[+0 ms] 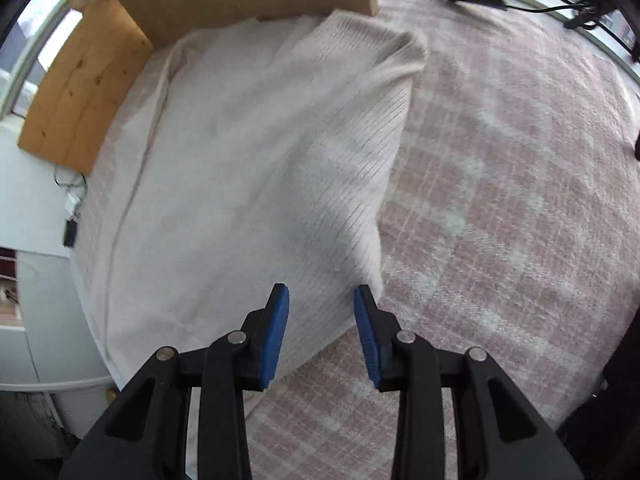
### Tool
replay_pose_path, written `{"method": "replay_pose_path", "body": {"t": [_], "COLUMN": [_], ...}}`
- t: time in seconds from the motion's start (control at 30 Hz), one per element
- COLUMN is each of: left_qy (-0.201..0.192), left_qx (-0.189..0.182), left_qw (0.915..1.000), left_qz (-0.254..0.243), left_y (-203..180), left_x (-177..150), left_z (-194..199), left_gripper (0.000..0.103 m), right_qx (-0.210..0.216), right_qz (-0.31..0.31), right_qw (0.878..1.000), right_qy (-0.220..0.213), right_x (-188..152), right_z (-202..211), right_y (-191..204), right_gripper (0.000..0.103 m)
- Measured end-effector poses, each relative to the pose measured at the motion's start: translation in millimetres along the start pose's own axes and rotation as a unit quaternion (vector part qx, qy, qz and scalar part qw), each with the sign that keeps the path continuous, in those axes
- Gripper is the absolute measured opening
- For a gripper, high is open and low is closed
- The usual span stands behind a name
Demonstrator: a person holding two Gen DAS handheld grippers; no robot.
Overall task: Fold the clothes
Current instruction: 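Grasp the folded edge at the hem with the left gripper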
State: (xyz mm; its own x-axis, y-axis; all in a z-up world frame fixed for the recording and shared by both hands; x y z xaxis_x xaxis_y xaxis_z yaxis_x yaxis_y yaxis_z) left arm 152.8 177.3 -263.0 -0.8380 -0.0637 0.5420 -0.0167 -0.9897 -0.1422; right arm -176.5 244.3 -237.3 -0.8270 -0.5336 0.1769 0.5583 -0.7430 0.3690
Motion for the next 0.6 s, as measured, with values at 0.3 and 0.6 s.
{"method": "replay_pose_path", "body": {"t": [0.3, 0.6], "left_qy": [0.017, 0.028], "left_qx": [0.019, 0.008], "left_qw": [0.9984, 0.9983], "left_qz": [-0.051, -0.051], "left_y": [-29.1, -38.1], "left_x": [-2.0, -1.6], "left_z": [-15.7, -25.7], "left_gripper": [0.038, 0.002], "right_qx": [0.026, 0.027], "right_qz": [-0.017, 0.006], "right_qw": [0.999, 1.0], "right_qy": [0.004, 0.014], "right_x": [1.2, -4.9], "right_z": [-14.3, -33.8], "right_y": [-9.5, 9.4], "right_gripper": [0.046, 0.03]}}
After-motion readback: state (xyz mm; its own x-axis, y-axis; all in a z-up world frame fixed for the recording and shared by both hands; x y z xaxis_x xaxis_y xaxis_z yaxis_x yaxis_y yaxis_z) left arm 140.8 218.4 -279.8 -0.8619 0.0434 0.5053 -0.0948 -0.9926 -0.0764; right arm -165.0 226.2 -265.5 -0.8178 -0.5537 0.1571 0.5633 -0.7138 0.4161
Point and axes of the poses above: each gripper's, at about its wrist camera, not at the fingertips, and z roughly against the way its jaws point, y to its left, x to its top, the point moved 7 cm from there along -z, roughly the way its jaws point, and after that the axes turned 2 degrees about y, right-handed, at the moved point
